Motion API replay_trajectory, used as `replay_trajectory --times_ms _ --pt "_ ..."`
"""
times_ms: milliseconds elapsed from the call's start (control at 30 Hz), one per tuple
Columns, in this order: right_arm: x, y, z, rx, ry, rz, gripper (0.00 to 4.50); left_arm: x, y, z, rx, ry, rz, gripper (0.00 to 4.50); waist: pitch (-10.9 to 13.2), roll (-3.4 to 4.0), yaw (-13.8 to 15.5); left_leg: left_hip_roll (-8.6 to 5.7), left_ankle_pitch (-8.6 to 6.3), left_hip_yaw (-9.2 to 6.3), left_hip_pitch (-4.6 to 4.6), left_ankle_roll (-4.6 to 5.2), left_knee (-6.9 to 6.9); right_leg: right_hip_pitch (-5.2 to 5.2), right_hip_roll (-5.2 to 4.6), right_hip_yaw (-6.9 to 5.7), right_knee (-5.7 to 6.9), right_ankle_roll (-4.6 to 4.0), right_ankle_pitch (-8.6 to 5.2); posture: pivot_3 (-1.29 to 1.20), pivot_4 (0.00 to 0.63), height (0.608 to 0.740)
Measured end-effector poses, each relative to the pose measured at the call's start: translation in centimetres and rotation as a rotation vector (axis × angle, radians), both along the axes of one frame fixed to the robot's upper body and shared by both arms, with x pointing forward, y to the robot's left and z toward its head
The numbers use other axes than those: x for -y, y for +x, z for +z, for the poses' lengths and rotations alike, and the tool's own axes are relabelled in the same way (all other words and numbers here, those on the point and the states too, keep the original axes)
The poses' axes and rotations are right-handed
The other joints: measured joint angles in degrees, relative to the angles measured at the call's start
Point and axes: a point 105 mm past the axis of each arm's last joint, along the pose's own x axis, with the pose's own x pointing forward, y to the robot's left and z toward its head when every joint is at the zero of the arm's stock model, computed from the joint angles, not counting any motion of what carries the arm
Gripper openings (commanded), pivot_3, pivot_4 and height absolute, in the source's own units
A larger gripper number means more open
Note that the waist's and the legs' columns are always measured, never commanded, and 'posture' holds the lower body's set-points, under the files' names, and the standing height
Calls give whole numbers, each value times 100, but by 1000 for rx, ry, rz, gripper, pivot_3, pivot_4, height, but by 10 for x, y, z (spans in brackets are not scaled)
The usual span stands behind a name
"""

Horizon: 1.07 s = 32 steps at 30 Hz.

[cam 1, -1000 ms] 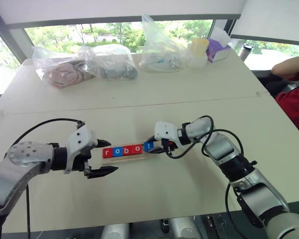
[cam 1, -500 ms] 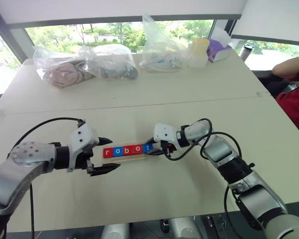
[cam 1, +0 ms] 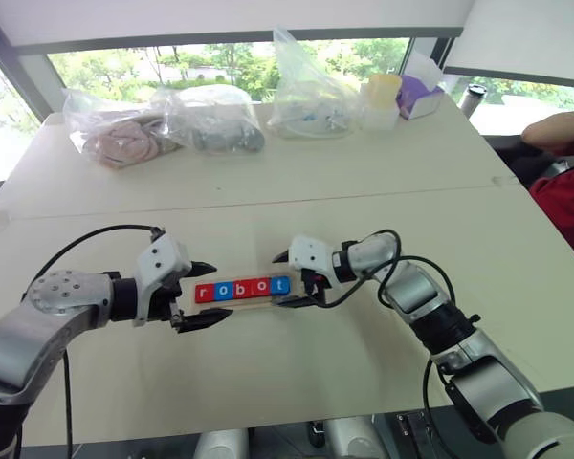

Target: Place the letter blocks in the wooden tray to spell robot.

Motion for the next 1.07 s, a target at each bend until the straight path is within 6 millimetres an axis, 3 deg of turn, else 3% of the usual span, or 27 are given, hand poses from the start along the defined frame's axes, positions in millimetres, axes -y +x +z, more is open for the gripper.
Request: replay_trajectory --times_ms 200,300,400,833,933,1067 --pt "28 6 24 70 3 -54 4462 -5 2 -2 -11 -1 19 4500 0 0 20 -1 0 -1 -3 0 0 0 -3 0 -1 0 0 0 150 740" --pt "49 4 21 95 -41 -102 4462 -9 1 -4 -27 2 28 4500 -2 -3 18 -2 -1 -1 -2 0 -1 1 -3 0 -3 -4 -4 0 150 740" --pt "51 4 12 77 -40 -135 4462 -9 2 -3 -22 2 27 4500 -1 -1 -16 1 0 8 6 0 -1 1 1 2 -1 -4 -10 0 150 740" --pt "41 12 12 91 -19 -177 4462 -13 6 -1 -18 -11 51 4500 -1 -1 5 1 0 7 2 0 0 1 -2 2 -1 -5 -3 0 150 740" --pt "50 -1 18 -19 63 -241 4462 -33 -1 -2 -49 -39 142 4500 -1 -1 4 5 -1 1 -2 0 -3 -2 -3 1 0 3 1 0 150 740" --pt "75 -30 43 -199 228 -375 4462 -65 -25 -4 -93 -87 308 4500 -2 1 10 15 -3 -15 -13 3 -7 -9 -10 -2 -3 6 -3 0 150 740"
